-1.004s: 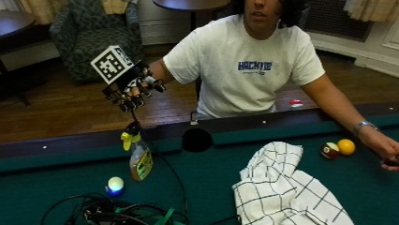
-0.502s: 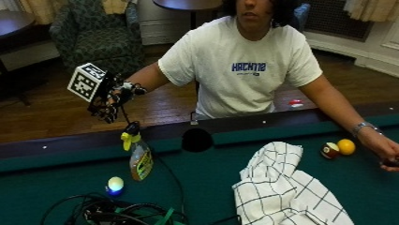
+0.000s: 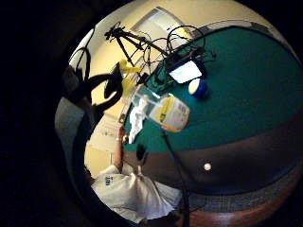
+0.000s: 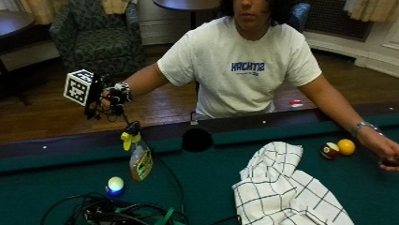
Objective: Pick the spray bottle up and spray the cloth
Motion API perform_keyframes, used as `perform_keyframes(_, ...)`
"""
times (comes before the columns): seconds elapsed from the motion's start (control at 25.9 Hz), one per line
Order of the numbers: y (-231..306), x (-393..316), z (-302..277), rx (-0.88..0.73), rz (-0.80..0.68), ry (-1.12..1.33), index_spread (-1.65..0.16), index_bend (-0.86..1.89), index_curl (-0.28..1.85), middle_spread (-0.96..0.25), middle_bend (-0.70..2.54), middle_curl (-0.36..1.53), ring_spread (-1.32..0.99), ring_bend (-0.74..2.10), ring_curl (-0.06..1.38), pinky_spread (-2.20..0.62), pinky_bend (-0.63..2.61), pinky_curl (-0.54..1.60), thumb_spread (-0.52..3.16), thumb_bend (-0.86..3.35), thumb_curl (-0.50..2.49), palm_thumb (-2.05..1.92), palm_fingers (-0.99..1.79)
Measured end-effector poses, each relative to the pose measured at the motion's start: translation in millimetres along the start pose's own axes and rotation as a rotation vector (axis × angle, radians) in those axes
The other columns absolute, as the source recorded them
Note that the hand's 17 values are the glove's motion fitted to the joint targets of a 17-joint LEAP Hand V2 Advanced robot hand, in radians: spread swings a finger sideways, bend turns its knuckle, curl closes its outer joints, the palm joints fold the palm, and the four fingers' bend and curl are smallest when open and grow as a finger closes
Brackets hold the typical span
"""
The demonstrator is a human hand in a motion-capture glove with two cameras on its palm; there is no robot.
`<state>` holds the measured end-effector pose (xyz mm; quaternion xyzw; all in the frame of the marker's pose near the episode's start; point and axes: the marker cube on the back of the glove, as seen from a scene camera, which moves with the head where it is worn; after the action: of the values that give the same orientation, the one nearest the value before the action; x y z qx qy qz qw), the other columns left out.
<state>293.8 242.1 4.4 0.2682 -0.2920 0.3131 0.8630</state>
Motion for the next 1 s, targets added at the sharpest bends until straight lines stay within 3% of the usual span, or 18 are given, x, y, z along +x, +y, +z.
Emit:
perform_keyframes(0.27, 2, 10, -1, 0.017, 0.020, -0.038, -0.33, 0.24, 0.28, -0.22, 0.37, 0.42, -0.21, 0.63, 0.45, -0.21, 0.72, 0.48, 0.65, 0.07, 0.53, 1.02, 1.32)
perform_keyframes(0.7, 5, 33, 8, 0.063, 0.037, 0.017, -0.29, 0.52, 0.43, -0.25, 0.62, 0.57, -0.23, 0.85, 0.57, -0.17, 0.85, 0.60, 0.55, 0.09, 0.63, 1.15, 1.38)
perform_keyframes(1.0, 14, 48, 17, 0.081, 0.071, -0.036, -0.26, 0.68, 0.54, -0.24, 0.79, 0.68, -0.22, 1.00, 0.65, -0.15, 0.87, 0.66, 0.43, 0.05, 0.68, 1.14, 1.26)
